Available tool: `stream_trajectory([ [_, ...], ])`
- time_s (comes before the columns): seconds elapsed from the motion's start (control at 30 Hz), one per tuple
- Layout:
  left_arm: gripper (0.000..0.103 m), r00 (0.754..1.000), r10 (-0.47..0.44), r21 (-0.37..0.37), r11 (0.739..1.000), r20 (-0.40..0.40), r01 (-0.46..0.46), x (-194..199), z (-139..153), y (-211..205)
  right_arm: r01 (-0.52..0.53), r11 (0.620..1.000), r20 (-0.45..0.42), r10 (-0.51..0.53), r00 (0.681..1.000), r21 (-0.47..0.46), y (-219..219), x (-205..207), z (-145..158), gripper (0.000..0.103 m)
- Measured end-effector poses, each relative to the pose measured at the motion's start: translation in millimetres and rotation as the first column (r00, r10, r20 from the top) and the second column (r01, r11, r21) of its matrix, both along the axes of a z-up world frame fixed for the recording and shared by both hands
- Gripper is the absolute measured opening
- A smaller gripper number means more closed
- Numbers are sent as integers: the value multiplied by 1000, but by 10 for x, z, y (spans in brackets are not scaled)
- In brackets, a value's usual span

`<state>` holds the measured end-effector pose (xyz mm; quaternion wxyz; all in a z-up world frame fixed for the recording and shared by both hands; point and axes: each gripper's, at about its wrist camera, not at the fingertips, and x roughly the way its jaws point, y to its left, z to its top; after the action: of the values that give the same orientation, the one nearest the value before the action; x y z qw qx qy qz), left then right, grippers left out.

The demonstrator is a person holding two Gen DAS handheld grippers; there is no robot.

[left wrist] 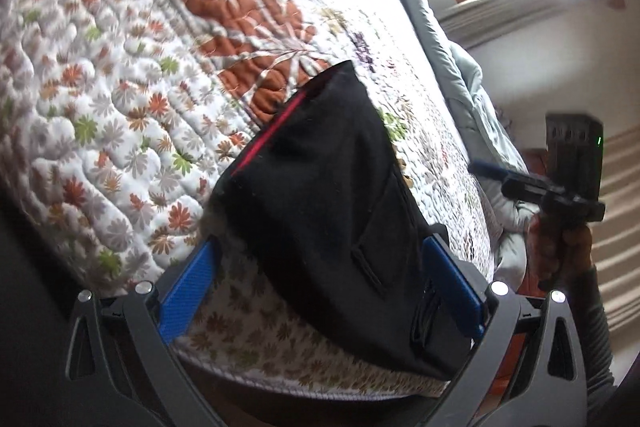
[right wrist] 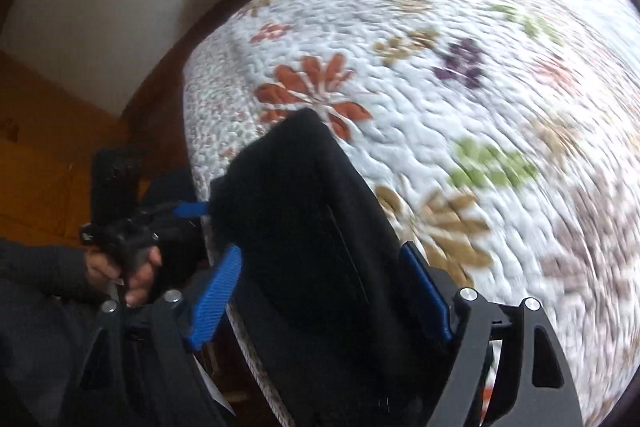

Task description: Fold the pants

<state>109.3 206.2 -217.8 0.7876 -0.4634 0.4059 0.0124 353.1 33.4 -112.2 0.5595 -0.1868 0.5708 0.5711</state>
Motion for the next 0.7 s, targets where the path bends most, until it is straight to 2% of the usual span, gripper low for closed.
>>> stream_trajectory([
  [0.17, 100, 999, 32, -46, 998, -5, -32, 91, -148, 84, -162, 986, -97, 158, 983, -30, 679, 40, -320, 89],
  [0.3, 100, 998, 57, -86, 995, 12, -55, 101, -249, 136, -214, 975, -149, 203, 968, -60, 1051, 157, -595, 89],
  [0.53, 100, 997, 71, -103, 992, 31, -68, 150, -311, 159, -345, 937, -319, 309, 896, -61, 1437, 127, -984, 88],
  [0.57, 100, 997, 68, -100, 993, 34, -64, 149, -307, 153, -359, 931, -330, 319, 888, -66, 1452, 109, -1027, 78],
  [0.6, 100, 997, 64, -98, 993, 38, -60, 184, -308, 151, -375, 924, -339, 329, 881, -78, 1459, 89, -1080, 62],
  [0.7, 100, 997, 58, -104, 993, 52, -52, 198, -322, 141, -365, 928, -348, 318, 882, -77, 1426, 165, -1104, 45],
])
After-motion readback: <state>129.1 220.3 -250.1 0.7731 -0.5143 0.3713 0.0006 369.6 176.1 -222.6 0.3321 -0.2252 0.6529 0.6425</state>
